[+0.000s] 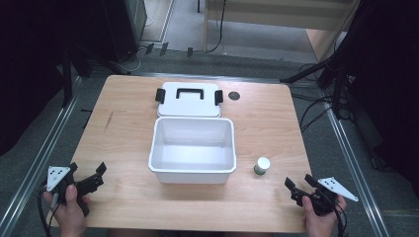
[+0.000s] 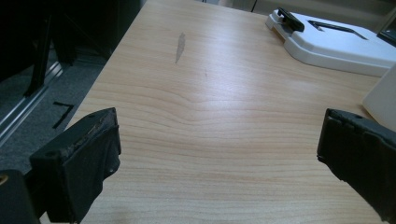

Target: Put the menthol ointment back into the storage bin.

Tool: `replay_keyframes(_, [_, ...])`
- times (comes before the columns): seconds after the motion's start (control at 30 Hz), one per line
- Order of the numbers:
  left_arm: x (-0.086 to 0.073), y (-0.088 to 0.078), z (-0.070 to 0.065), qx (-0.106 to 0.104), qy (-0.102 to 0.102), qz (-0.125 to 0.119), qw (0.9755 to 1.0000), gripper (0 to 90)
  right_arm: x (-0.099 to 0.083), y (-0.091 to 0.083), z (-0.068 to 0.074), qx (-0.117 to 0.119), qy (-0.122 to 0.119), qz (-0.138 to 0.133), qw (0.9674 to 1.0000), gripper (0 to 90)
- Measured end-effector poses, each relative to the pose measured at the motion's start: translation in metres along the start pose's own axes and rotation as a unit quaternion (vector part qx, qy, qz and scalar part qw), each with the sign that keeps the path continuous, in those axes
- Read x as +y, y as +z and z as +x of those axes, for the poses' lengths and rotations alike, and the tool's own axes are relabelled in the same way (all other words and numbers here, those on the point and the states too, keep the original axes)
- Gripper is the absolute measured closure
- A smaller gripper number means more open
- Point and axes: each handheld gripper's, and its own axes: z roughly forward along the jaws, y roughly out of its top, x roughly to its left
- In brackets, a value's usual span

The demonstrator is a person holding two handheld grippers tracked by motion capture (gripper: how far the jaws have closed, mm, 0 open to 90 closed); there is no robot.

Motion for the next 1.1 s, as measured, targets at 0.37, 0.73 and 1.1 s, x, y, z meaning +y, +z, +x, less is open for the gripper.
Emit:
replay_keyframes(0.37, [0.0, 0.0, -0.003, -0.02, 0.017, 0.0, 0.9997, 0.2, 0.001, 0.001, -0.006, 0.018, 0.024, 0.012, 0.9995, 15.9])
replay_keyframes(0.73, [-0.001, 0.0, -0.003, -0.028, 0.024, 0.001, 0.9993, 0.2, 0.022, 0.01, 0.01, 0.023, -0.041, 0.13, 0.9904, 14.6])
replay_keyframes(1.1, [-0.001, 0.0, -0.003, -0.038, 0.029, -0.002, 0.9988, 0.2, 0.049, 0.021, 0.032, 0.012, -0.092, 0.254, 0.9629, 14.4])
